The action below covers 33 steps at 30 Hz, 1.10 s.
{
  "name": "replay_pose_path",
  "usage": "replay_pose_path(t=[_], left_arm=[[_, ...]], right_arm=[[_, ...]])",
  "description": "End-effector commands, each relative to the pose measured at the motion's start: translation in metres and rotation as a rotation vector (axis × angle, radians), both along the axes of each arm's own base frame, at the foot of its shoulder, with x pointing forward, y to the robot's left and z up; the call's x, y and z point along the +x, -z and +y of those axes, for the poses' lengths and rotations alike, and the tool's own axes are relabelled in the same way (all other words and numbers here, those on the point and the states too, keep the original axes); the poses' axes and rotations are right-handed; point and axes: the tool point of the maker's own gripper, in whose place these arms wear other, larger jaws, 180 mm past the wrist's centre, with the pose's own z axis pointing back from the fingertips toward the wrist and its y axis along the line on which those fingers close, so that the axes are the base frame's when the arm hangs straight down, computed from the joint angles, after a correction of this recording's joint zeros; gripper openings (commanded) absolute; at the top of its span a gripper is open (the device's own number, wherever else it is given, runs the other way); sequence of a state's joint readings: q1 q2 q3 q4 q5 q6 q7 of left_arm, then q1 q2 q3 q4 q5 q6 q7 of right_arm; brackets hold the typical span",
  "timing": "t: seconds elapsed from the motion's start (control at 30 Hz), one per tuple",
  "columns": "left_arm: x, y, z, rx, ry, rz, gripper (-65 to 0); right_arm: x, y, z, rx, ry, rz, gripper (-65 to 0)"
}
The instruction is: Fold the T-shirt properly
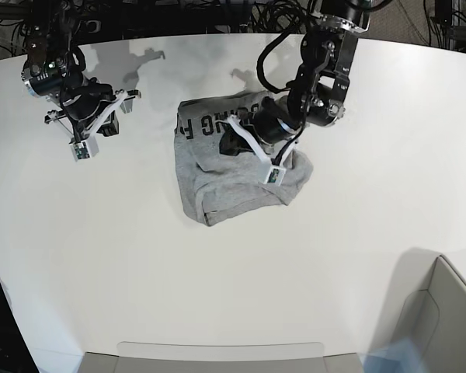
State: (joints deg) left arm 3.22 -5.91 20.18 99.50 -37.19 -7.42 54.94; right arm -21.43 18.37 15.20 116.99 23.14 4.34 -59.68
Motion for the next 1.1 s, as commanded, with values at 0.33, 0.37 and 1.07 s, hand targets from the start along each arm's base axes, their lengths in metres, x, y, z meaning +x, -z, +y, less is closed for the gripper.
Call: replay_pose_path(t=[0.33, 0.37, 1.07], left_arm=[[-0.019, 0.096, 0.034, 0.135, -0.01, 0.194, -65.0], [-0.015, 0.098, 0.047, 0.162, -0.015, 0.19, -65.0], [0.022, 0.097, 0.28, 0.469, -0.135, 0.151, -65.0]], right_arm=[[0.0, -0.005, 0.0, 0.002, -0.008, -0.028, -64.5], [0.0, -0.005, 0.0, 0.002, -0.008, -0.028, -64.5], [-0.005, -0.002, 0.003, 0.011, -0.01, -0.018, -64.5]])
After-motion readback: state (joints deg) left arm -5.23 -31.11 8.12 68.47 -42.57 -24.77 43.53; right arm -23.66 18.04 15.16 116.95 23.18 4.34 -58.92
